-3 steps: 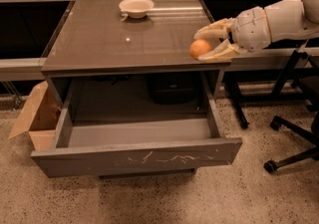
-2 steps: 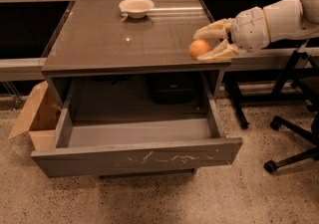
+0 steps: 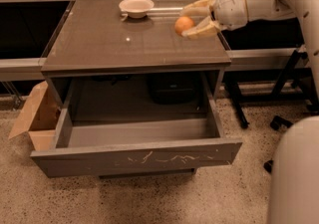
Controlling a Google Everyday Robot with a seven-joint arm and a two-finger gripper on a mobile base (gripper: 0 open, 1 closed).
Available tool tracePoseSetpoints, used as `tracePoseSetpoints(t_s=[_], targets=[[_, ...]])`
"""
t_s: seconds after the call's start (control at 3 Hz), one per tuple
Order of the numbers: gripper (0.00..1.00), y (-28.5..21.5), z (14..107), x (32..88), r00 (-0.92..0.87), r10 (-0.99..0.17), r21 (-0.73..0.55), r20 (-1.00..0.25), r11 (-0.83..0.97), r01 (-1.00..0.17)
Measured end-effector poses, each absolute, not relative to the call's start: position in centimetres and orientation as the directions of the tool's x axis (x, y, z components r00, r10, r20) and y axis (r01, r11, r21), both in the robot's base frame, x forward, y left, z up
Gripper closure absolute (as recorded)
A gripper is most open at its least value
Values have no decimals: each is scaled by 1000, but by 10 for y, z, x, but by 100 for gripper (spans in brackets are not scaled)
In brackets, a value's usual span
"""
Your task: Pick orange from top drawer and place on counter
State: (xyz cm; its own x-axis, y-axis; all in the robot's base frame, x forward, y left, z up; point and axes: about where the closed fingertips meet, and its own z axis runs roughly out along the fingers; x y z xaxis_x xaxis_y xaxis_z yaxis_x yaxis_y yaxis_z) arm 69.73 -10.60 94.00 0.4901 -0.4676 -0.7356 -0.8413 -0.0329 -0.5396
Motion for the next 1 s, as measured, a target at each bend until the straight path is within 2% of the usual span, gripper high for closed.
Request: tracePoseSetpoints(t_s=[0.33,0.67,1.0], targets=[[100,-95,937,730,469,-459,-523,-755,-10,-852],[83,-92,922,755,405,-479,-478,-779,35,-878],[60,-92,905,771,340,-487,-427,-805,76,-901]])
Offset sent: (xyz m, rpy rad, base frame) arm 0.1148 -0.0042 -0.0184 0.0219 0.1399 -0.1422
